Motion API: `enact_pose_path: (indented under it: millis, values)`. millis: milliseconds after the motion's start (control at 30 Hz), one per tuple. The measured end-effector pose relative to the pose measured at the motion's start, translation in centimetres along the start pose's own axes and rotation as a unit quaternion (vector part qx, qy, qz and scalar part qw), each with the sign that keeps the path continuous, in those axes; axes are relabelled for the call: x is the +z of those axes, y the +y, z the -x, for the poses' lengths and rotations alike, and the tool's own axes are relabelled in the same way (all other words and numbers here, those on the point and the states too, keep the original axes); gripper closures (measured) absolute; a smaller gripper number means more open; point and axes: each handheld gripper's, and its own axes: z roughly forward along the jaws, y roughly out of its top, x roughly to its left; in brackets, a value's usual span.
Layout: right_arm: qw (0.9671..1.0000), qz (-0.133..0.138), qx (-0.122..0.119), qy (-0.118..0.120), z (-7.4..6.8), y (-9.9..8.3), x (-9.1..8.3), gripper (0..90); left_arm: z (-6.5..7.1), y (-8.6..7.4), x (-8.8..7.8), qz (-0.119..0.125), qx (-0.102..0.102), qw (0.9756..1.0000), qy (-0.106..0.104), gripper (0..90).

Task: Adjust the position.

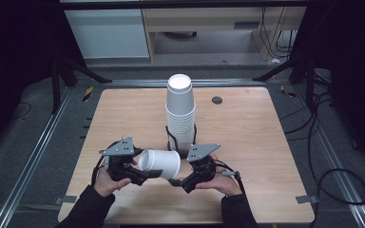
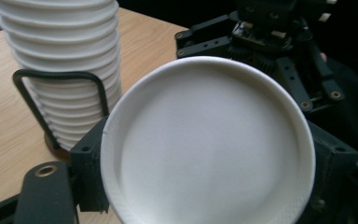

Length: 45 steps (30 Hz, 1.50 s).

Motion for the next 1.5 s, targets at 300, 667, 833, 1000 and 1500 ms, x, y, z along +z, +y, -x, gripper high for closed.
enact_pose_path:
  millis: [300,667,833,1000,1500]
  values:
    - [0.9997,0.004,-0.006,0.023,-0.2,0.3,0.9,2.5,0.5,0.1,0.4,-0.001,0.008,0.9998,-0.018,19.9]
    - [0.9989,0.005,-0.017,0.043,-0.5,0.6,1.5,4.8,0.7,0.1,0.7,-0.008,0.013,0.9994,-0.031,20.0]
    - [0.9987,-0.003,-0.020,0.046,-0.5,0.5,1.6,5.7,0.7,0.0,0.8,-0.013,0.014,0.9993,-0.033,20.0]
    - [0.9987,-0.005,-0.019,0.046,-0.5,0.5,1.6,6.7,0.6,0.0,0.8,-0.016,0.011,0.9992,-0.035,20.0]
    - [0.9988,-0.008,-0.019,0.045,-0.4,0.6,1.3,7.1,0.7,0.3,0.4,-0.004,0.016,0.9995,-0.028,17.3]
